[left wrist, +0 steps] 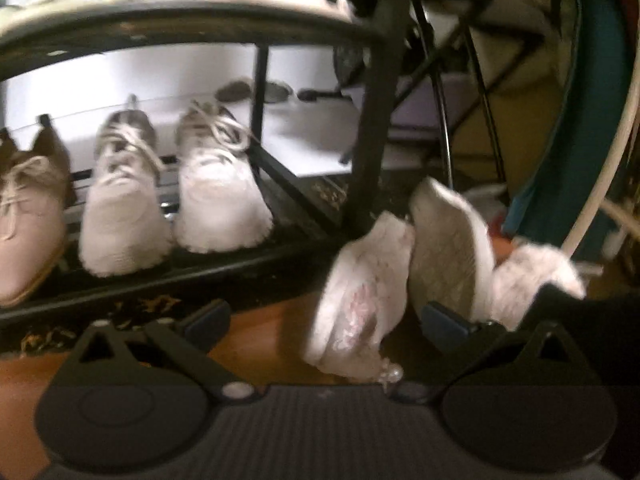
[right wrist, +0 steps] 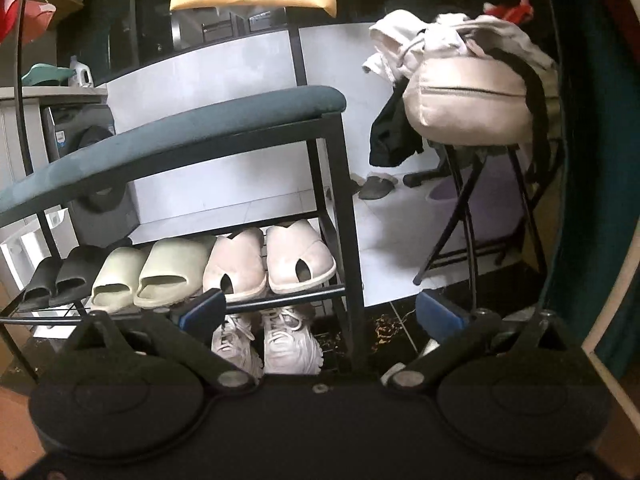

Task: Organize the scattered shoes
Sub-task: 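Reach the left tool to a white canvas shoe with pink print and close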

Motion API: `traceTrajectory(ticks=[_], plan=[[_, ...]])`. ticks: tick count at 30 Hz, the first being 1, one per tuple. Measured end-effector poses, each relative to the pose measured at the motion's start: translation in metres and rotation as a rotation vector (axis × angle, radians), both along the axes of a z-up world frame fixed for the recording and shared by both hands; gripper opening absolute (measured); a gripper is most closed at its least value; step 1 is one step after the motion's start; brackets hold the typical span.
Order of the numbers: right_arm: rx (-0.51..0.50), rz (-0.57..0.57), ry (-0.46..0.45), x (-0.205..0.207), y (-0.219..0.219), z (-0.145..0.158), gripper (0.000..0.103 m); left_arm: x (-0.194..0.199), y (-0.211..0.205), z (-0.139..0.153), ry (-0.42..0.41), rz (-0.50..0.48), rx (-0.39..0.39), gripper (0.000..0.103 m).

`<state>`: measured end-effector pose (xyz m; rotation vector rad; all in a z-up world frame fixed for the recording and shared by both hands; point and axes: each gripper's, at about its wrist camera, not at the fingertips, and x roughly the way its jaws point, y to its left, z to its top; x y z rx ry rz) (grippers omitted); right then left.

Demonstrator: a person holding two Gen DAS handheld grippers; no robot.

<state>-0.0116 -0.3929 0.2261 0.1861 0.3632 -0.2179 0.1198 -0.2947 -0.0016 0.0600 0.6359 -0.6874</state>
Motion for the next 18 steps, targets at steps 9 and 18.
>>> traceTrajectory(ticks=[9,18], plan=[[0.07,0.015,-0.014,-0.001,-0.007,0.001,0.103,0.033,-0.041,-0.027,0.169,-0.019,0.057,0.048],[0.029,-0.028,-0.008,-0.002,-0.006,-0.001,0.103,0.026,-0.025,-0.005,0.177,-0.008,0.014,0.026]])
